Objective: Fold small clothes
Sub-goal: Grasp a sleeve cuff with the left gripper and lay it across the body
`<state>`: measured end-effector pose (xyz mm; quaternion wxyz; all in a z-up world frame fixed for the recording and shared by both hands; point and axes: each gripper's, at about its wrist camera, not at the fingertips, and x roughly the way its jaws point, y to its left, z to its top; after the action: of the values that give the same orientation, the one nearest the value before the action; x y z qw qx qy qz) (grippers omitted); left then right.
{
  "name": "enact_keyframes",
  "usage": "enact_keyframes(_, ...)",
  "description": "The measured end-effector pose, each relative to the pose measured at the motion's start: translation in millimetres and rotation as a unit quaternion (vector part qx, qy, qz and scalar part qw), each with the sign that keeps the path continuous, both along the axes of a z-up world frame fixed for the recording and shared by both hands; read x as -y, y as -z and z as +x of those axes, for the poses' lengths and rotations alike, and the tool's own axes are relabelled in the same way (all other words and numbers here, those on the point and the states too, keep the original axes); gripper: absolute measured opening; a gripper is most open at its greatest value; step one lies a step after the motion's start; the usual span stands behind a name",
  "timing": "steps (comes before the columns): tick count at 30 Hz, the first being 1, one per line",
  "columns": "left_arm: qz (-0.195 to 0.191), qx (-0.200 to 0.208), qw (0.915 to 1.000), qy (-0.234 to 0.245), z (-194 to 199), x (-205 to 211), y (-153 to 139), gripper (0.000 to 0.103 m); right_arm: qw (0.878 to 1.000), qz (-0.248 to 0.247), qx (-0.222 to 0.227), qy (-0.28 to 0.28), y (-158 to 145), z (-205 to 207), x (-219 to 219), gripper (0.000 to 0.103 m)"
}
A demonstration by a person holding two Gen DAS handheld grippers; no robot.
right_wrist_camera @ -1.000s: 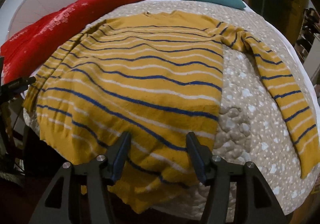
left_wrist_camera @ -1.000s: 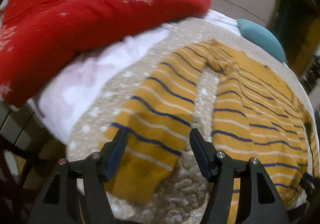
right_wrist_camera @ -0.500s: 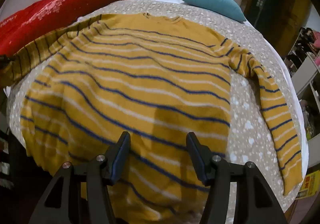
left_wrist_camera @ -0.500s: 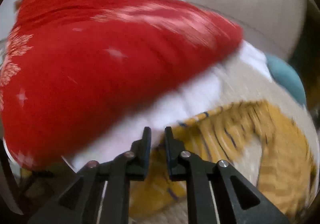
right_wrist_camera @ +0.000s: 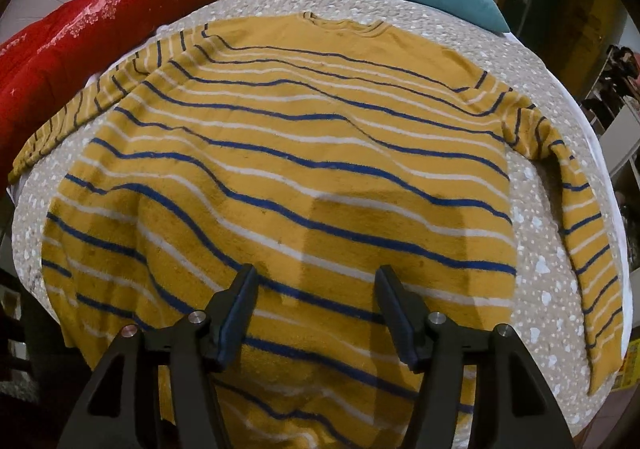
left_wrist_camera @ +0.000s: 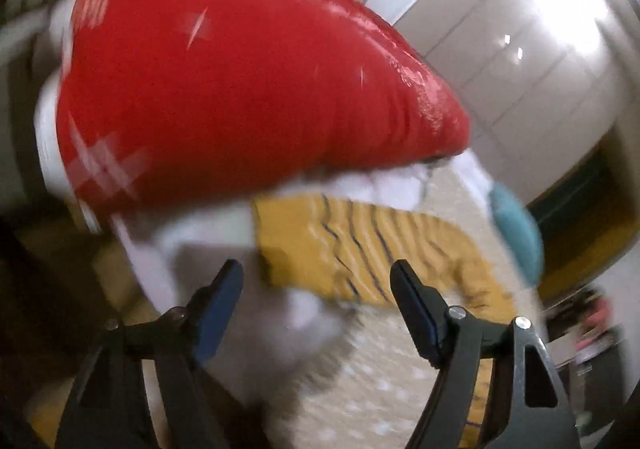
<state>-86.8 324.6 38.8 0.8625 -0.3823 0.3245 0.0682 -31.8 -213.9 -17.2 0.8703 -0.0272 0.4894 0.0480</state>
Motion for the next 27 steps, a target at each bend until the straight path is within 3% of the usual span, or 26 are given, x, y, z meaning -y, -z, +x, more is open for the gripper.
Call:
enact_keyframes(1, -0.037, 0.007, 0.9993, 0.006, 1.0, 1.9, 10.1, 0.075, 1.0, 0.001, 0.0, 0.0, 0.4, 0.3, -0.2, 0.067)
enact_keyframes(4, -0.088, -0.012, 0.996, 0.011, 13.5, 9.4, 31.8, 0.074, 1.0, 0.004, 0.0, -0.001, 1.0, -0.5, 1.8, 0.067)
enact_keyframes(9, -0.056, -0.027, 0.9981, 0.004, 46.9, 25.5, 39.8, 0.072, 1.0, 0.005, 0.006, -0.006, 0.0, -5.8, 7.4, 0.068)
enact_keyframes(10, -0.038, -0.026, 0.9989, -0.005, 52.5, 26.2, 36.3, 0.054, 1.0, 0.007, 0.007, -0.006, 0.4, -6.5, 9.5, 0.068)
enact_keyframes(11, -0.019, -0.035, 0.9991, -0.012, 59.4, 26.4, 33.2, 0.015, 1.0, 0.009, 0.008, -0.006, 0.6, -7.1, 11.6, 0.068)
enact_keyframes(12, -0.003, -0.053, 0.9984, -0.017, 66.9, 26.6, 31.2, 0.005, 1.0, 0.01, 0.01, -0.006, 0.7, -7.8, 13.9, 0.068)
enact_keyframes(14, -0.003, -0.052, 0.9983, -0.026, 72.1, 25.5, 22.8, 0.004, 1.0, 0.015, 0.013, -0.005, 0.8, -9.3, 17.5, 0.068)
enact_keyframes(19, 0.088, -0.033, 0.9946, -0.045, 80.2, 21.0, -42.5, 0.004, 0.999, 0.025, 0.032, -0.006, -1.3, -19.4, 34.2, 0.068)
enact_keyframes(24, 0.177, -0.022, 0.9827, -0.049, 116.4, 25.8, -106.4, 0.004, 0.997, 0.06, 0.036, 0.012, 4.2, -27.3, 59.0, 0.068)
enact_keyframes(27, 0.19, -0.011, 0.9813, -0.032, 138.4, 43.9, -128.2, 0.004, 0.996, 0.074, 0.041, 0.026, 5.8, -33.3, 71.4, 0.068)
